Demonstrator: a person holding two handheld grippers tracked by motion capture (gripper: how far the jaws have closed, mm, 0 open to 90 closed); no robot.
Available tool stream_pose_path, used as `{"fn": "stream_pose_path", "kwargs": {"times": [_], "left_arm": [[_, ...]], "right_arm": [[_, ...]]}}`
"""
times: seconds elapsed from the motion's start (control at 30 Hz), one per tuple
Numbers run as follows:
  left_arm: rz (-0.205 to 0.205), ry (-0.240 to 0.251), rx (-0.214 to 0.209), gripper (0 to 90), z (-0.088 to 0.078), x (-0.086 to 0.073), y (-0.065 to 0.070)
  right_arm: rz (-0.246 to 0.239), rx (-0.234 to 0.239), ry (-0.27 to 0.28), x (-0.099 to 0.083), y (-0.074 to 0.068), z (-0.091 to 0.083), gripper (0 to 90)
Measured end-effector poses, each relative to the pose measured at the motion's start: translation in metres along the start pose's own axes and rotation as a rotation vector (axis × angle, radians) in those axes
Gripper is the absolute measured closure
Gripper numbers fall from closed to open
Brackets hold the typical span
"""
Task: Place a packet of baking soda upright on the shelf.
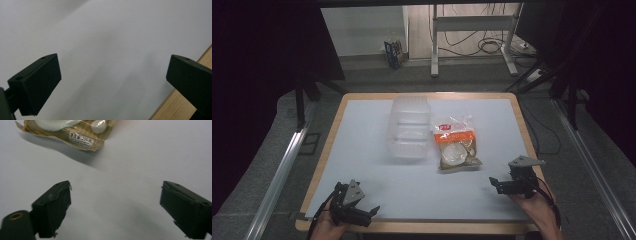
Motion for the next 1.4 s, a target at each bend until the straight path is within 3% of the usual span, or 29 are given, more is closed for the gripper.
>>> {"fn": "stream_pose_path", "kwargs": {"times": [0.07,0.13,0.33,0.47,0.6,0.97,1.13,1.4], "left_arm": [[0.000,0.000,0.000,0.0,0.000,0.000,0.000],[0.002,-0.002,0.000,0.0,0.000,0.000,0.000],[0.007,-0.007,0.002,0.0,0.001,0.000,0.001],[0.012,-0.010,0.003,0.0,0.001,0.000,0.001],[0.017,-0.014,0.004,0.0,0.001,0.000,0.001],[0.041,-0.028,0.011,0.0,0.002,-0.001,0.003],[0.031,-0.020,0.007,0.0,0.002,-0.001,0.003],[0.023,-0.016,0.005,0.0,0.002,-0.001,0.002]], "right_arm": [[0.000,0.001,0.000,0.001,0.000,0.000,14.1],[0.016,0.007,-0.002,0.003,-0.002,0.000,22.4],[-0.001,-0.006,0.005,0.010,-0.007,0.000,33.9],[-0.064,-0.035,-0.002,0.016,-0.011,0.000,47.4],[-0.102,-0.030,-0.006,0.020,-0.012,0.000,57.6],[-0.085,0.027,-0.021,0.027,-0.014,0.007,66.3],[-0.085,0.038,-0.053,0.029,-0.014,0.016,73.6],[-0.079,0.070,-0.041,0.043,-0.010,0.025,84.9]]}}
Point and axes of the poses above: each handheld gripper's, and its own axes: z roughly forward along the jaws, x roughly out of its top, y roughly to its right, the point moved 9 cm from there along z, roughly forward along the jaws, and after that the axes turned 3 degrees about -y, right-handed, at the moved point
